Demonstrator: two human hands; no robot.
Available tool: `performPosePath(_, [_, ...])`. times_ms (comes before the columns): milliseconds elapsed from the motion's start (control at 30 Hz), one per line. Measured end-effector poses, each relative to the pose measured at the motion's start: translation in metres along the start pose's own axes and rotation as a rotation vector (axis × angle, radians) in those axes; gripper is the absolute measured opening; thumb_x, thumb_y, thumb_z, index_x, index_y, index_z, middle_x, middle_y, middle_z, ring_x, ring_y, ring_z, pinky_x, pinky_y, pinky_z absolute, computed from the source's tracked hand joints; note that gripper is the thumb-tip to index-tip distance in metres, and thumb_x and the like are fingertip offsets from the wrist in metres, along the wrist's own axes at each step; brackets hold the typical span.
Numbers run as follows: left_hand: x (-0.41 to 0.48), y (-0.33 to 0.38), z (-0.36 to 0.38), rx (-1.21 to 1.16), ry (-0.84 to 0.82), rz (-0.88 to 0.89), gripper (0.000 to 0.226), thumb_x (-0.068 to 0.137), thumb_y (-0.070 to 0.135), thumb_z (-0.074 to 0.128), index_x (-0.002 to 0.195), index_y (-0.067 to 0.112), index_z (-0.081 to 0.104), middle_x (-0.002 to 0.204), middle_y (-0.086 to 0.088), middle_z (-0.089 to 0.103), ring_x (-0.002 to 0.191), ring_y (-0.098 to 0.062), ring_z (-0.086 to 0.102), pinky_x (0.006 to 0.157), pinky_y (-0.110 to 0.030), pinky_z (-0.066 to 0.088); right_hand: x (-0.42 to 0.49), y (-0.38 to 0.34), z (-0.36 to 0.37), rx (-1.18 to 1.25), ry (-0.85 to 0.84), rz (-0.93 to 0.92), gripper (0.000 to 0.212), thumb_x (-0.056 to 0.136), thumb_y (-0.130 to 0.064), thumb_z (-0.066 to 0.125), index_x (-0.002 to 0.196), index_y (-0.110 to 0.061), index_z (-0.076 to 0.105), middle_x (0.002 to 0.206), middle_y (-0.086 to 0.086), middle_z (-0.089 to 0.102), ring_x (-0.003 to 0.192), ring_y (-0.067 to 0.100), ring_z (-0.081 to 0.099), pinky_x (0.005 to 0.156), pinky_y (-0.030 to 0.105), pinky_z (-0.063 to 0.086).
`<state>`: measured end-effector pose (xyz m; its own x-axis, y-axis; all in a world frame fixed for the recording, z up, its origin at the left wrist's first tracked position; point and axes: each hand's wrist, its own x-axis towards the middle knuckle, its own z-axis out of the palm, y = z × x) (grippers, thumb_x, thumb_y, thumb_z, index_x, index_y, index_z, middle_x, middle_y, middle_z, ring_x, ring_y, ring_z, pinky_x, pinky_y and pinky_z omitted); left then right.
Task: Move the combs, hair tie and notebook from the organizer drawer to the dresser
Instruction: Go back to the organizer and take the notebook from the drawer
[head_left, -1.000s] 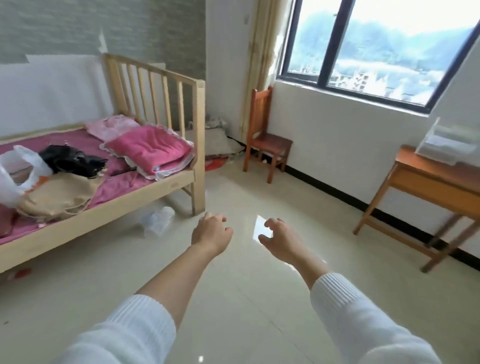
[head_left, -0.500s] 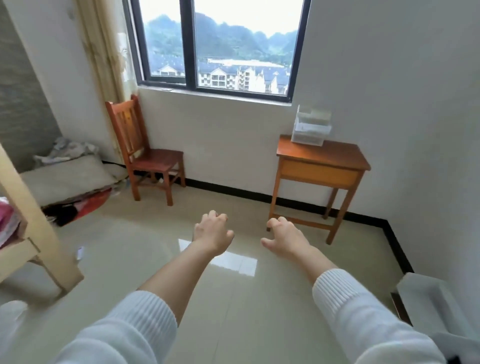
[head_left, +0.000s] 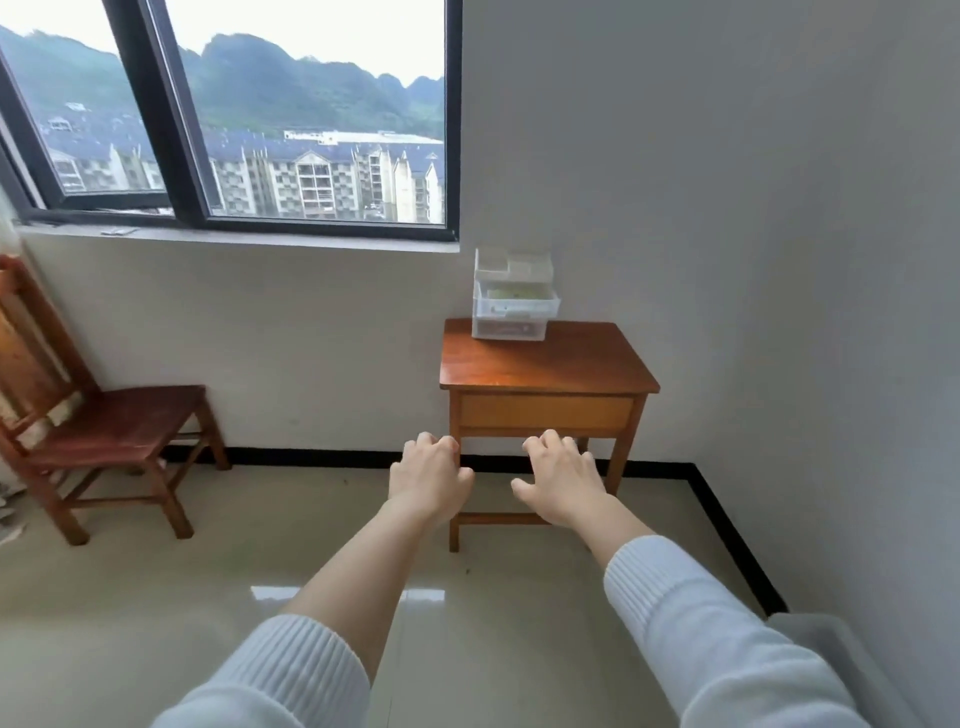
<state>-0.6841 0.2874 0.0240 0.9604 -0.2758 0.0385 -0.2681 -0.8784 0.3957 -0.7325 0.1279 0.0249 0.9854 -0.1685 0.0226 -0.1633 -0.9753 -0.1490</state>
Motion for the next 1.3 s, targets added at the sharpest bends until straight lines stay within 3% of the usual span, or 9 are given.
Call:
performPosePath(433, [0.323, 0.093, 0.062, -0.069, 0.035, 0.01, 0.04, 0.086, 0.031, 0.045, 0.123, 0.017, 0.055, 0.124, -0.005, 0.052, 0.114, -0.024, 0.05, 0.087, -0.036, 0.044, 0.315, 0.151, -0.019, 0.025, 0.023, 0.02, 0.046, 0.087, -0.038, 0.049, 0.128, -0.016, 0.045, 0.129, 0.006, 0.049, 0.117, 0.025, 0.045, 0.097, 0.042, 0.039])
performPosePath(600, [0.415, 0.108, 0.07, -0.077, 0.047, 0.012, 0.04, 0.089, 0.028, 0.045, 0.126, 0.015, 0.053, 0.129, -0.006, 0.052, 0.12, -0.023, 0.046, 0.097, -0.034, 0.043, 0.407, 0.181, -0.011, 0.078, -0.007, 0.023, 0.048, 0.086, -0.039, 0.05, 0.128, -0.018, 0.046, 0.129, 0.004, 0.049, 0.117, 0.024, 0.045, 0.097, 0.042, 0.038])
performPosePath(967, [0.608, 0.117, 0.093, -0.177, 0.019, 0.066, 0.042, 0.091, 0.024, 0.044, 0.131, 0.015, 0.051, 0.135, -0.006, 0.049, 0.124, -0.023, 0.045, 0.093, -0.036, 0.043, 0.592, 0.218, 0.006, 0.161, 0.069, 0.134, 0.048, 0.086, -0.049, 0.045, 0.125, -0.02, 0.049, 0.13, 0.004, 0.046, 0.12, 0.024, 0.037, 0.093, 0.043, 0.034])
performPosePath(1100, [0.67, 0.108, 0.105, -0.135, -0.086, 0.004, 0.048, 0.089, 0.028, 0.047, 0.133, 0.011, 0.048, 0.135, -0.012, 0.049, 0.123, -0.028, 0.047, 0.096, -0.036, 0.042, 0.64, 0.227, 0.015, 0.109, 0.058, 0.237, 0.044, 0.087, -0.049, 0.043, 0.121, -0.024, 0.058, 0.144, 0.006, 0.036, 0.13, 0.026, 0.025, 0.1, 0.046, 0.027])
performPosePath(1233, [0.705, 0.101, 0.112, -0.064, -0.266, -0.045, 0.028, 0.085, 0.028, 0.05, 0.099, 0.005, 0.057, 0.114, -0.018, 0.061, 0.102, -0.032, 0.054, 0.079, -0.034, 0.047, 0.667, 0.228, 0.024, 0.082, -0.044, 0.277, 0.043, 0.087, -0.044, 0.045, 0.113, -0.016, 0.064, 0.149, 0.008, 0.028, 0.135, 0.027, 0.017, 0.103, 0.048, 0.025])
performPosePath(1300, [0.714, 0.099, 0.114, -0.03, -0.349, -0.021, 0.03, 0.084, 0.025, 0.049, 0.107, 0.007, 0.058, 0.111, -0.015, 0.065, 0.098, -0.031, 0.056, 0.077, -0.033, 0.05, 0.675, 0.228, 0.027, 0.079, -0.084, 0.298, 0.044, 0.086, -0.041, 0.046, 0.112, -0.011, 0.064, 0.15, 0.009, 0.026, 0.136, 0.027, 0.015, 0.103, 0.048, 0.025])
